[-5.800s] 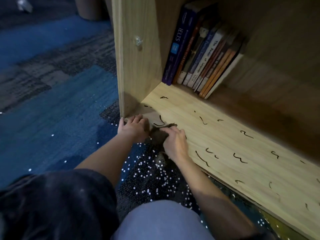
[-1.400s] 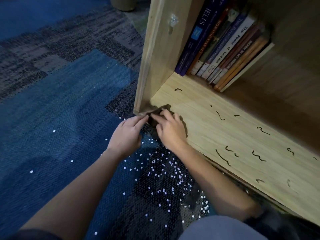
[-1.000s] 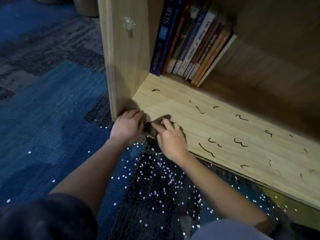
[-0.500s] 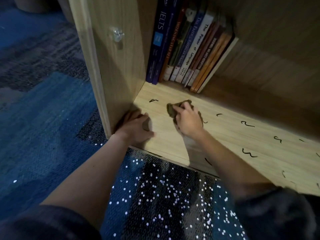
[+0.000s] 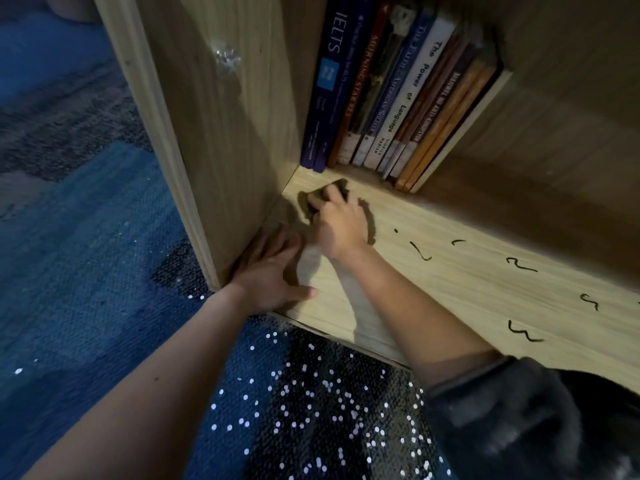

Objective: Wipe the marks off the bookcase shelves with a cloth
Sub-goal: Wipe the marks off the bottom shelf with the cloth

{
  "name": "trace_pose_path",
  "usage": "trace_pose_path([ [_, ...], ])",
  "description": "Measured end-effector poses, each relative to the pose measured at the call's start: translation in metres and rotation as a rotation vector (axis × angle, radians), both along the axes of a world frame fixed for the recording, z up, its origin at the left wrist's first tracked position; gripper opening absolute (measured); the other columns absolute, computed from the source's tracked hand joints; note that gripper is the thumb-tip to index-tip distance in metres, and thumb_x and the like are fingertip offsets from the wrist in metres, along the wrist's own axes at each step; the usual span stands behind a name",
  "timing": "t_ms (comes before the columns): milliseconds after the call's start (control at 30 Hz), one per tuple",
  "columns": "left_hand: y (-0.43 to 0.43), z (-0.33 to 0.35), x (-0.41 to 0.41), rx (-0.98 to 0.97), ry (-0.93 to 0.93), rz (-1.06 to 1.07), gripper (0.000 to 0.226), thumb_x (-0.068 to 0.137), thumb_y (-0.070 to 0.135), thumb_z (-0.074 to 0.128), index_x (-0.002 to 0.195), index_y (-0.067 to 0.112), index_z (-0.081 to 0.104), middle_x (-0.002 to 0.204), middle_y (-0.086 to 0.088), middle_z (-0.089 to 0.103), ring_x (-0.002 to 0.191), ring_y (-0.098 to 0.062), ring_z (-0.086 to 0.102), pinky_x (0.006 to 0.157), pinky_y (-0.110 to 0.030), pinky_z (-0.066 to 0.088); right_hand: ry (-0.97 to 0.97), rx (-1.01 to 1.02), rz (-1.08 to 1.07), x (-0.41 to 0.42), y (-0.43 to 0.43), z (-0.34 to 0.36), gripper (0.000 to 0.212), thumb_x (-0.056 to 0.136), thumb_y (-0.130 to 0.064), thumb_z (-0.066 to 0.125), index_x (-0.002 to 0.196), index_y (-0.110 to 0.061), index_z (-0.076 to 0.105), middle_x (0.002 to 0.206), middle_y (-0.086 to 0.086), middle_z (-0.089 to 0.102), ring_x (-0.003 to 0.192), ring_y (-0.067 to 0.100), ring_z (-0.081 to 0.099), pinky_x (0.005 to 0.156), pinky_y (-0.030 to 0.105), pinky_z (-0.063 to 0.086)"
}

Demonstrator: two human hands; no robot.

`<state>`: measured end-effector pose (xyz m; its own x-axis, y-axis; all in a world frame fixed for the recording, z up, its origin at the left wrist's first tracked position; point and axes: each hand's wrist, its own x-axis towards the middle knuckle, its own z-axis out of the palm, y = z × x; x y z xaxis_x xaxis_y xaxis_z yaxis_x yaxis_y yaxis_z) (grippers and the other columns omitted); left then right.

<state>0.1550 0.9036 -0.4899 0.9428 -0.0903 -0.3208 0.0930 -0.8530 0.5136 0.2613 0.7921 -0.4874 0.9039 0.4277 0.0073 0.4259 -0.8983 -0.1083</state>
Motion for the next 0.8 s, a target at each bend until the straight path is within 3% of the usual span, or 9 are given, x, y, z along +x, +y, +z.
trace_pose_path([
  [133, 0.0, 0.002, -0.002, -0.015, -0.006, 0.004, 0.093, 0.082, 0.057, 0.056, 0.147, 0.035, -0.006, 0.153, 0.01, -0.022, 0.14, -0.017, -0.025, 0.113, -0.03, -0.01, -0.112, -0.044, 0.161, -0.013, -0.029, -0.005, 0.045, 0.091, -0.018, 0.044, 0.134, -0.031, 0.045, 0.135, 0.002, 0.037, 0.113, 0.032, 0.037, 0.091, 0.04, 0.035],
  [233, 0.0, 0.004, -0.003, 0.002, 0.004, 0.006, 0.09, 0.082, 0.058, 0.055, 0.147, 0.037, -0.004, 0.152, 0.013, -0.024, 0.139, -0.016, -0.028, 0.113, -0.034, -0.012, -0.091, -0.035, -0.053, 0.017, -0.046, 0.013, 0.043, 0.09, -0.017, 0.048, 0.132, -0.028, 0.047, 0.131, 0.005, 0.039, 0.115, 0.038, 0.036, 0.091, 0.043, 0.036],
  [300, 0.0, 0.003, -0.003, -0.009, 0.013, 0.023, 0.091, 0.081, 0.058, 0.056, 0.147, 0.038, -0.004, 0.152, 0.014, -0.024, 0.138, -0.015, -0.028, 0.113, -0.034, -0.011, -0.053, -0.037, -0.088, 0.015, -0.028, 0.01, 0.043, 0.088, -0.017, 0.051, 0.13, -0.027, 0.048, 0.136, 0.005, 0.037, 0.12, 0.038, 0.034, 0.092, 0.043, 0.037],
  [467, -0.001, 0.0, -0.001, -0.022, 0.017, 0.03, 0.094, 0.08, 0.059, 0.056, 0.147, 0.036, -0.007, 0.153, 0.011, -0.023, 0.138, -0.016, -0.029, 0.114, -0.035, -0.01, -0.062, -0.02, 0.18, -0.018, -0.017, -0.01, 0.041, 0.087, -0.014, 0.049, 0.126, -0.026, 0.053, 0.139, -0.001, 0.032, 0.118, 0.029, 0.032, 0.094, 0.037, 0.033],
  [600, -0.001, 0.004, -0.003, -0.025, 0.009, 0.031, 0.092, 0.081, 0.057, 0.056, 0.147, 0.037, -0.005, 0.153, 0.012, -0.022, 0.139, -0.016, -0.027, 0.113, -0.034, -0.011, -0.003, -0.02, -0.085, 0.016, -0.019, 0.017, 0.044, 0.089, -0.01, 0.049, 0.131, -0.025, 0.049, 0.129, 0.004, 0.037, 0.118, 0.036, 0.032, 0.092, 0.045, 0.035],
  [800, -0.003, 0.005, -0.004, -0.041, 0.001, 0.042, 0.093, 0.082, 0.056, 0.057, 0.147, 0.036, -0.007, 0.153, 0.011, -0.022, 0.139, -0.015, -0.027, 0.113, -0.033, -0.01, -0.063, -0.012, 0.23, -0.03, -0.019, 0.001, 0.047, 0.091, -0.016, 0.044, 0.135, -0.031, 0.044, 0.14, -0.001, 0.033, 0.115, 0.031, 0.033, 0.088, 0.038, 0.033],
])
